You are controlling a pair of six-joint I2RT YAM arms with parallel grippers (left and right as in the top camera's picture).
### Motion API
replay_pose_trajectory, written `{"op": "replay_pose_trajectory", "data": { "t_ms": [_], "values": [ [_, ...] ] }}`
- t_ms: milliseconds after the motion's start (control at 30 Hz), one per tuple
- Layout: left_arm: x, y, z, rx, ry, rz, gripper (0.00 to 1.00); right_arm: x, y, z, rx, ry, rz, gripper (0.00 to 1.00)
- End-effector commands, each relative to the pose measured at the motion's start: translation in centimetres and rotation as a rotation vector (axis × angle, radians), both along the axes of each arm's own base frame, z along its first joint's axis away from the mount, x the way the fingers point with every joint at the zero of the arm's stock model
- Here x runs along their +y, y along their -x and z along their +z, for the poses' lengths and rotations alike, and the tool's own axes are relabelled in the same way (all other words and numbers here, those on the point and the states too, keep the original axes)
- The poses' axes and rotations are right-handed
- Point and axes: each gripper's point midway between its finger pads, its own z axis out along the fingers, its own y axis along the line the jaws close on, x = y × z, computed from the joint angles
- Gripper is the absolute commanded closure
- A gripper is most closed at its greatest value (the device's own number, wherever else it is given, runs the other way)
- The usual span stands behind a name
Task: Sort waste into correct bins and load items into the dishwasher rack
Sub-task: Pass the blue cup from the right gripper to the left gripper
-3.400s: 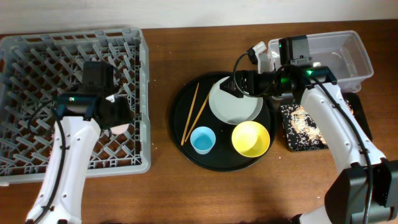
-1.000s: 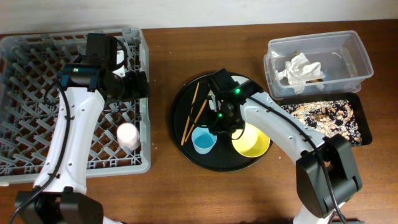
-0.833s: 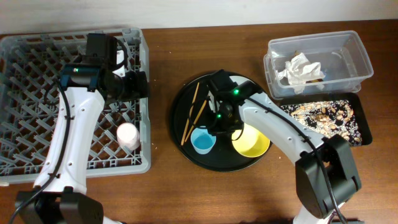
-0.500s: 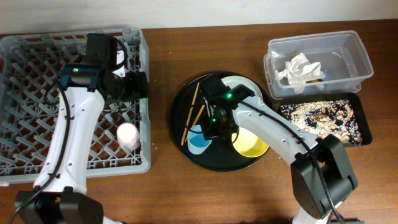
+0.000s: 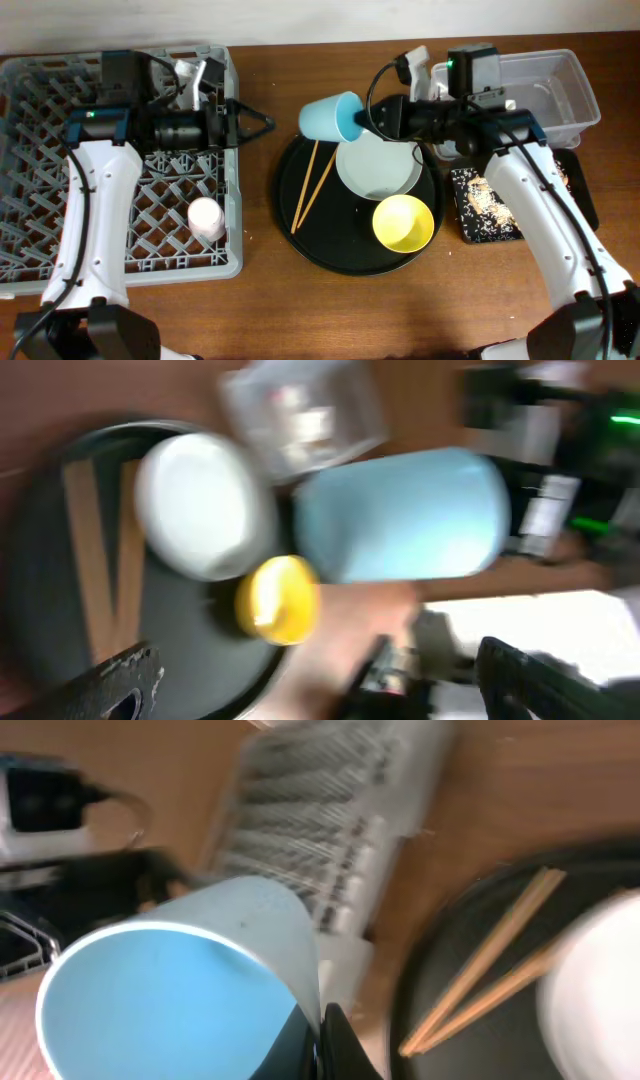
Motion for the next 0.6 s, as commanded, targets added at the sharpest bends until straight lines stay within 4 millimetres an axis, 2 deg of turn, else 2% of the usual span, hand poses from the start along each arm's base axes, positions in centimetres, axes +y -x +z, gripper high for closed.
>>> {"op": "replay_pose_trajectory", "data": {
  "t_ms": [0, 100, 200, 333, 567],
  "values": [
    [-1.4, 2.9, 6.2, -0.153, 0.343, -0.211, 0.01, 2.9, 1.9, 2.4, -0.001, -0.144, 0.155, 0.96],
    [-1.4, 3.0, 6.5, -0.174, 0.355, -0.223, 0.01, 4.5, 2.2, 4.7, -0.065, -0.209, 0.210, 0.96],
    [-1.4, 2.9, 6.5, -0.185, 0.353, -0.224, 0.01, 4.9, 2.1, 6.3, -0.108, -0.251, 0.230, 0.96],
    [-1.4, 2.8, 6.4, -0.192, 0.345, -0.222, 0.01, 5.6, 2.6, 6.7, -0.115, -0.267, 0.259, 0.96],
    [-1.4, 2.9, 6.4, -0.220, 0.342, -0.228, 0.01, 8.4, 3.7, 6.8, -0.148, -0.251, 0.285, 0.96]
  ]
}}
